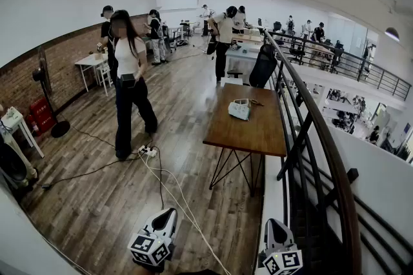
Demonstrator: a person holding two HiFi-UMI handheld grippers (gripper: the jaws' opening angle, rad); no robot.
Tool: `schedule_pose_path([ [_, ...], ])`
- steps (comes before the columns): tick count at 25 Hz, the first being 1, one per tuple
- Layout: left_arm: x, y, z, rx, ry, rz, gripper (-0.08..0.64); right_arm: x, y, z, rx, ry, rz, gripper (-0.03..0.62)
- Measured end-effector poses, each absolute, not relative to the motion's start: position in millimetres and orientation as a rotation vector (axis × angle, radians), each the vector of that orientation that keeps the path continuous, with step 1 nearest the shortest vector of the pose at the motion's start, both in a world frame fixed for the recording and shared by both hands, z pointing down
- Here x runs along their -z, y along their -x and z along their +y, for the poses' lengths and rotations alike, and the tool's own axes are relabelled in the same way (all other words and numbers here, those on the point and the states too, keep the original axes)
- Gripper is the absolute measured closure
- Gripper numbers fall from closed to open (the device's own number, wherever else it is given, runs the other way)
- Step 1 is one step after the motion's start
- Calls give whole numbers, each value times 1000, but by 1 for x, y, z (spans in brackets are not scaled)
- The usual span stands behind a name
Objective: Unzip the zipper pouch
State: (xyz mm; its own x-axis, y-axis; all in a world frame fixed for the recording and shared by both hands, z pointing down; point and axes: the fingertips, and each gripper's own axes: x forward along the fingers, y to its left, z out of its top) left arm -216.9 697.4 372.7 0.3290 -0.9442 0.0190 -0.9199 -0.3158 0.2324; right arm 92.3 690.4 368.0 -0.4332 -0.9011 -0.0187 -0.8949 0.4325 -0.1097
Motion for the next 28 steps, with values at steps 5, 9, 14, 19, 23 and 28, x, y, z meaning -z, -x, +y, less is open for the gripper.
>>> schedule_pose_path([
  [5,-367,217,702,190,-2405,-1697,541,-362,-88,697,113,1625,2603,600],
  [9,-361,215,702,201,-2407,-1690,541,-359,-92,698,128,1636,2604,600],
  [14,-364,209,698,201,-2412,-1679,541,-364,-102,695,158,1657,2578,600],
  [19,-362,202,696,214,-2409,-1675,541,-364,-115,697,197,1671,2531,597],
  [23,-360,191,694,232,-2417,-1660,540,-360,-132,702,179,1693,2488,597],
  [28,-360,165,696,220,-2405,-1668,541,-354,-158,708,130,1690,2487,595],
])
